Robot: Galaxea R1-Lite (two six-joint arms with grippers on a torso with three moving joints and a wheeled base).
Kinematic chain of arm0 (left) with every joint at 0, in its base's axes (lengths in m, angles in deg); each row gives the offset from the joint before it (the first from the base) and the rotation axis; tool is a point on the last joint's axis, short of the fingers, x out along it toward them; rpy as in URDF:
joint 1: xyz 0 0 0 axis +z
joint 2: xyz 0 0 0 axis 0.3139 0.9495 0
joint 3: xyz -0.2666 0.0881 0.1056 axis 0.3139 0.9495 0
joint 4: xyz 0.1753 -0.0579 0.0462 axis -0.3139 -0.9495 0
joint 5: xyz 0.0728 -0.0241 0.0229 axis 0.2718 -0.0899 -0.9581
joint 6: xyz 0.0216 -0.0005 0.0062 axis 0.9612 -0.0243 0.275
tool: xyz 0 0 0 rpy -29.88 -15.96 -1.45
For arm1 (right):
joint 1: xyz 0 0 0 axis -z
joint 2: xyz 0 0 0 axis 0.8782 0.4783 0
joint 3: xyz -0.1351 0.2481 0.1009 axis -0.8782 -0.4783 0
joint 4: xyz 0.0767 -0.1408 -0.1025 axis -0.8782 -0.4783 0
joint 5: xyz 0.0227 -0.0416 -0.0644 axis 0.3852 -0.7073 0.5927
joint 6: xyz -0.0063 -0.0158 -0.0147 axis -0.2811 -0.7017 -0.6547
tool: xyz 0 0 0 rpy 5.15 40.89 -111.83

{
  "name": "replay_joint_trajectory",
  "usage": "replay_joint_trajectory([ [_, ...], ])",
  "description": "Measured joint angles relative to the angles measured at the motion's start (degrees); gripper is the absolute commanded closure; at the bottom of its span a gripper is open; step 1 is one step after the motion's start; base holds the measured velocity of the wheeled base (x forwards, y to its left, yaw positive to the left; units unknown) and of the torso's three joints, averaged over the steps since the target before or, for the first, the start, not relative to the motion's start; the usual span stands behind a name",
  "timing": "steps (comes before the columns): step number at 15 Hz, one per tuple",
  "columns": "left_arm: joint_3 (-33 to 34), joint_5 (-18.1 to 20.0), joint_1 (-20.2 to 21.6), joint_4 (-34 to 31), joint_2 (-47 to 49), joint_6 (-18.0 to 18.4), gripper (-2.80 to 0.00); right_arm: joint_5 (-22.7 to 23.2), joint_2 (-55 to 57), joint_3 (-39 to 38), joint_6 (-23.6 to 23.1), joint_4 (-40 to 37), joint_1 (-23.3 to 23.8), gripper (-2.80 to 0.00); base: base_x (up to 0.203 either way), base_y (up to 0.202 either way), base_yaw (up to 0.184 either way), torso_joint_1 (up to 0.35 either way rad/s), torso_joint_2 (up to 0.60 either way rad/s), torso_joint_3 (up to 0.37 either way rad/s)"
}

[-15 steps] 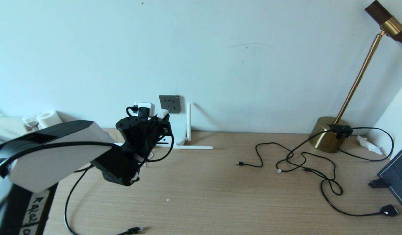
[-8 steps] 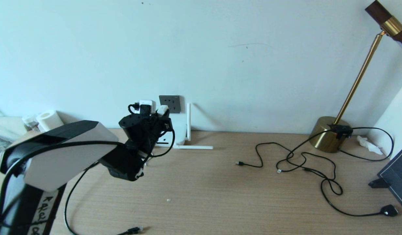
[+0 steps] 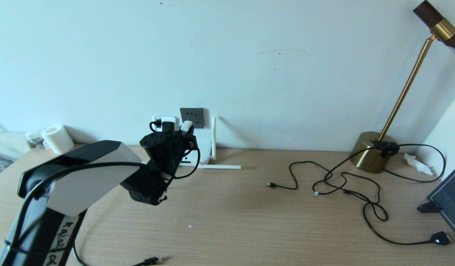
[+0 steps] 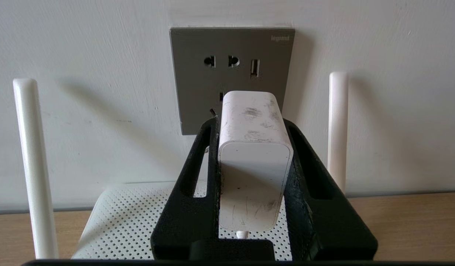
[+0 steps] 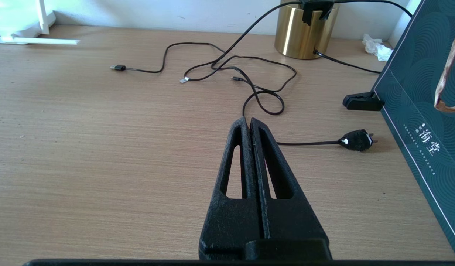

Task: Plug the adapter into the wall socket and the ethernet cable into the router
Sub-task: Align plug and socket

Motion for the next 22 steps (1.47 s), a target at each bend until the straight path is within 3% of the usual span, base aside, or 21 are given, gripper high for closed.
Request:
replay_joint_trajectory([
  [22, -5.5, 0.2, 1.6, -0.1, 3.5, -0.3, 0.0, 0.0, 0.0, 0.0, 0.0, 0.0, 0.0, 0.0, 0.0, 0.0, 0.0, 0.0, 0.0, 0.0],
])
